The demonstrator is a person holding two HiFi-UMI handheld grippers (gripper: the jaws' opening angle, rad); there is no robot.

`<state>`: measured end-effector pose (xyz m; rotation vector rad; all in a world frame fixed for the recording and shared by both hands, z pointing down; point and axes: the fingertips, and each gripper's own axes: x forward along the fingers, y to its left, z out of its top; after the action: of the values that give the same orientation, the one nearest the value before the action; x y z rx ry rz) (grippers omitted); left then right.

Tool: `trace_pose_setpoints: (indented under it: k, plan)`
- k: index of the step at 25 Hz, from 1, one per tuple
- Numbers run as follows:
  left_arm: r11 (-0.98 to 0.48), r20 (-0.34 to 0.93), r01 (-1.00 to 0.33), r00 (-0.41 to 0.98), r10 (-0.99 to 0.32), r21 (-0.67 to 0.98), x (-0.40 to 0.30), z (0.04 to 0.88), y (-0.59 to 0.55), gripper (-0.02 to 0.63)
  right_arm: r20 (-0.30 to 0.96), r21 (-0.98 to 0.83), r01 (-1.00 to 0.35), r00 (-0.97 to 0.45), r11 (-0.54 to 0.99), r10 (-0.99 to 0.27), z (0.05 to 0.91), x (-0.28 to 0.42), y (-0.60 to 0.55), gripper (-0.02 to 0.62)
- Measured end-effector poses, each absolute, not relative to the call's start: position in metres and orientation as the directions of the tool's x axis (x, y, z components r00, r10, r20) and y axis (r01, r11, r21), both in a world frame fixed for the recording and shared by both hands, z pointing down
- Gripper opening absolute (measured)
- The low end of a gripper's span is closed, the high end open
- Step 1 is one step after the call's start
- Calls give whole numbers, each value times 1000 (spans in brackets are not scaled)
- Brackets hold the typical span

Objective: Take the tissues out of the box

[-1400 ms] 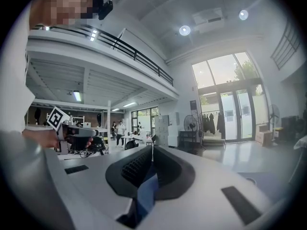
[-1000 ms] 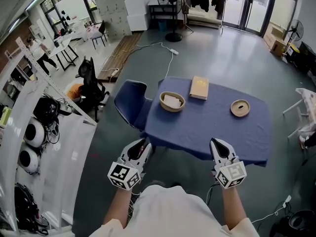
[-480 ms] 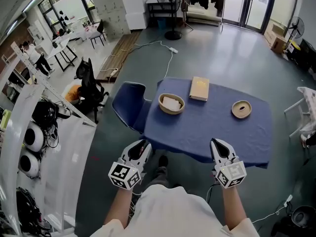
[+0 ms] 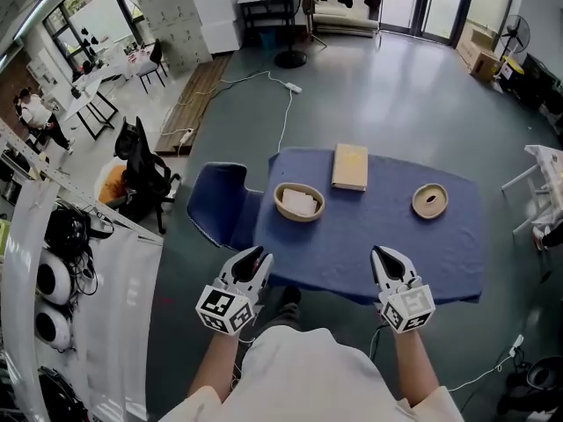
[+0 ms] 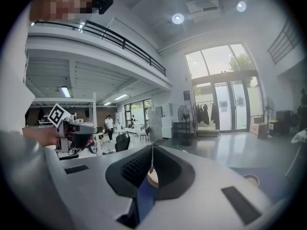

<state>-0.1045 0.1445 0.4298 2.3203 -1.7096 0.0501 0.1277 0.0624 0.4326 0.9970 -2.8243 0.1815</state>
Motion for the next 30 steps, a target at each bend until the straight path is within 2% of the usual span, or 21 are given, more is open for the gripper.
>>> trace_pose_setpoints:
  k: [15, 22, 30]
  plan:
    - [-461, 258, -860, 506, -823, 218, -187, 465, -9, 95, 263, -62, -700, -699, 711, -665, 456, 25, -54, 34]
    - [-513, 287, -823, 566, -773, 243, -193, 486, -59, 97, 305, -79, -727, -669, 682, -678, 469, 13, -83, 34]
    - [-528, 377, -811, 585, -719, 252, -177, 537, -95, 97, 358, -118, -739, -655, 663, -666, 499, 21, -107, 34]
